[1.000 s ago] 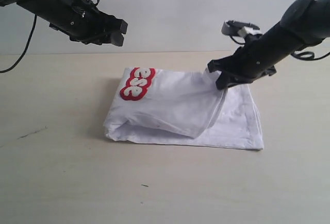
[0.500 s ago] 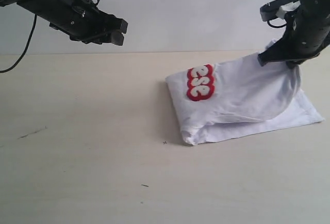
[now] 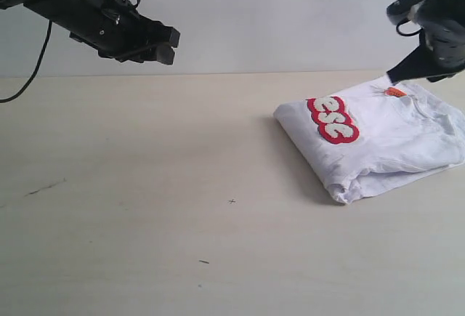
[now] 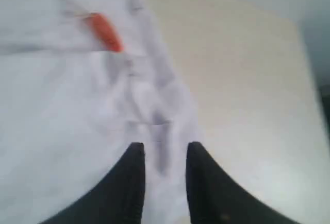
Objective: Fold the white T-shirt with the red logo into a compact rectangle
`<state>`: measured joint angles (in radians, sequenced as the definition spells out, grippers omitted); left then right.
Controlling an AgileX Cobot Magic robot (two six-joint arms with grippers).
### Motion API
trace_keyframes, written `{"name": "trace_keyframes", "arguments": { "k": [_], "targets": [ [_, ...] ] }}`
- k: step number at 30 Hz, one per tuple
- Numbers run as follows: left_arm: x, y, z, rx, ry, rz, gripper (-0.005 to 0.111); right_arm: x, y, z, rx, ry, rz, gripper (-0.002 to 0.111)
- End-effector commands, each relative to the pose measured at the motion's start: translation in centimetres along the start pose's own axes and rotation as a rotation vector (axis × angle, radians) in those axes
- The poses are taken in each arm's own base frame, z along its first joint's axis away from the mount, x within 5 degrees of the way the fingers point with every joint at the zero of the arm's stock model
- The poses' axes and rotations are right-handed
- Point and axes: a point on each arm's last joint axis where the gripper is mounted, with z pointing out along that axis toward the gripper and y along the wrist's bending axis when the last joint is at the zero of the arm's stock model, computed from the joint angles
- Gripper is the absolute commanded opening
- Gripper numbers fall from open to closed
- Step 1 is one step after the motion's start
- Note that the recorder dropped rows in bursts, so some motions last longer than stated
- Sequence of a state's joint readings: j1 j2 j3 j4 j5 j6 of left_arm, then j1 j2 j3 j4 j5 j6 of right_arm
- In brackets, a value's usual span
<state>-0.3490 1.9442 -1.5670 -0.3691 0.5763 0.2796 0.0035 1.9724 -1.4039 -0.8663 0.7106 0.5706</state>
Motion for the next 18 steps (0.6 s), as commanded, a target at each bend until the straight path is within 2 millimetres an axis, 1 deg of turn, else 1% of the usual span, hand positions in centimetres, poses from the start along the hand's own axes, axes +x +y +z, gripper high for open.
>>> {"name": "trace_keyframes", "arguments": {
  "k": [1,2,3,5,6,8,9,10,12,18],
  "targets": [
    [0.0,-0.1,-0.4,0.008,0.007,0.024,0.052,0.5,3.7,0.6,-0.326,0.031,-0.031,0.009],
    [0.0,-0.1,-0.4,0.009,0.009,0.024,0.050,0.7,4.4,0.9,-0.375,0.050,-0.021,0.002],
    [0.1,-0.1,-0.4,0.009,0.010,0.024,0.045,1.0,4.9,1.2,-0.411,0.067,-0.004,0.000],
    [0.1,-0.1,-0.4,0.010,0.013,0.024,0.034,1.7,6.5,2.2,-0.501,0.119,0.004,0.000],
    [0.1,-0.1,-0.4,0.010,0.013,0.024,0.022,2.4,7.9,3.0,-0.552,0.162,-0.009,0.000],
    [0.1,-0.1,-0.4,0.009,0.014,0.026,0.011,3.0,9.1,3.5,-0.581,0.195,-0.002,0.000],
    [0.1,-0.1,-0.4,0.009,0.014,0.026,0.003,3.2,9.8,3.6,-0.587,0.207,-0.017,0.000],
    [0.1,-0.1,-0.4,0.009,0.014,0.026,0.000,3.4,10.5,3.7,-0.593,0.217,-0.025,0.000],
    [0.1,-0.1,-0.4,0.008,0.010,0.026,0.000,3.7,11.9,3.5,-0.608,0.234,-0.057,0.000],
    [0.1,-0.1,-0.4,0.009,0.014,0.026,0.000,3.9,16.3,0.9,-0.712,0.230,-0.134,0.000]
  ]
}}
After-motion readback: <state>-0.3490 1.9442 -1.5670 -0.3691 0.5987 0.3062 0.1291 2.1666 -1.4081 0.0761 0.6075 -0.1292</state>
